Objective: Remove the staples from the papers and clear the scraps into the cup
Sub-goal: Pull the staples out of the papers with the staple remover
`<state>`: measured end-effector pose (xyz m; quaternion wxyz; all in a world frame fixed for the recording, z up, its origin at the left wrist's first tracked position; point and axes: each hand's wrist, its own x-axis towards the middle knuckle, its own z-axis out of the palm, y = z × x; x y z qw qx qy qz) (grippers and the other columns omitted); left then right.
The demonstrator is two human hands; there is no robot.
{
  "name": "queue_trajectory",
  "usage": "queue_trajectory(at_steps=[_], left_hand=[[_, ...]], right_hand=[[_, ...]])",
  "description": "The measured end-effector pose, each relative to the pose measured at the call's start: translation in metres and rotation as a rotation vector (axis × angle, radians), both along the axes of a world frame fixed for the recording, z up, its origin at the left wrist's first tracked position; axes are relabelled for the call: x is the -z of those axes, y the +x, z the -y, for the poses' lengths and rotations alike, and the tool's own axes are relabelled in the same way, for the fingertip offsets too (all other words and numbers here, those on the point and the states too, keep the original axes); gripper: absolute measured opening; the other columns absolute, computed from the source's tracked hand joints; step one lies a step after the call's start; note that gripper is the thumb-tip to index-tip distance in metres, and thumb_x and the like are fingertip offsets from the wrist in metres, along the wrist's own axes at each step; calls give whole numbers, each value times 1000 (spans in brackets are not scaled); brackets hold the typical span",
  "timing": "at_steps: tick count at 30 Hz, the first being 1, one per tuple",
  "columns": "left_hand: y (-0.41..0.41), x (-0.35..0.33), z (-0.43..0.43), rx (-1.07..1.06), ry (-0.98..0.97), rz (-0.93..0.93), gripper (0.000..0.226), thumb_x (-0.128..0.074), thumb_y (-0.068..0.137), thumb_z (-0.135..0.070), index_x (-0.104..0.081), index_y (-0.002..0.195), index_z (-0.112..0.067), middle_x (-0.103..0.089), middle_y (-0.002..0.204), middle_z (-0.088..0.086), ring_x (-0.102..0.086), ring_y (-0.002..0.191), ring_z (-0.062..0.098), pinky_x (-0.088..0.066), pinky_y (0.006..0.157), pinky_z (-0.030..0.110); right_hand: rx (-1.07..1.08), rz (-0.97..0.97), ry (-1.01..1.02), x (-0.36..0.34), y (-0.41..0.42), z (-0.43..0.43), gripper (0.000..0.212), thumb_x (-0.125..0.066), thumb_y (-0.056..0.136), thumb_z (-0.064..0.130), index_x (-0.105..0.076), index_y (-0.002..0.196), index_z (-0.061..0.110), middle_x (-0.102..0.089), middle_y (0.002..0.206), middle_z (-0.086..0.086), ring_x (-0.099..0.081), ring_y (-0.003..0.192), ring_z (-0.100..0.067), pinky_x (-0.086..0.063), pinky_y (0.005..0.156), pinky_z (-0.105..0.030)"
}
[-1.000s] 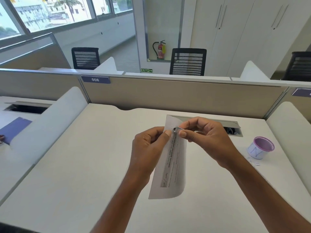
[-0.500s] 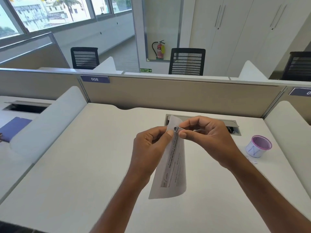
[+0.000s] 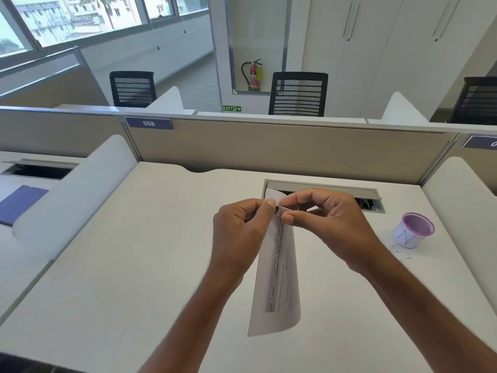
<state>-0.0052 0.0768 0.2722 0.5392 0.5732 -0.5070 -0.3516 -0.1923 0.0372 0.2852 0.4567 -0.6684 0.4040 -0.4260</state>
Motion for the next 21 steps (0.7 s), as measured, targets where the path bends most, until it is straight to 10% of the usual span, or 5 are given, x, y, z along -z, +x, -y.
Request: queue_trajectory(at_steps=[6,16,21], left_hand=[[2,-4,3,18,67,-101,50,-64,96,-48,-78,80,-3,-68,87,34,-64,71,37,-49,69,41],[-1,-13,0,30,111,-154,55,-64,92,-46,-65,79,7,-58,83,36,-58,68,28,-48,67,39],[-2,-10,-1,26,119,-120,54,-63,92,-47,-67,77,4,-61,83,34,-65,77,48,-50,68,39]], right_hand=[[30,-85,-244,6,4,-5,28,-90,82,22,-83,109,16,-79,104,8,-75,104,-14,-57,87,-19],[95,-256,-635,17,4,-7,25,-86,91,15,-80,114,8,-71,112,0,-65,108,-23,-64,84,-36],[175,-400,-895,19,3,-9,19,-84,94,13,-81,111,4,-75,111,-7,-65,102,-28,-56,87,-40]])
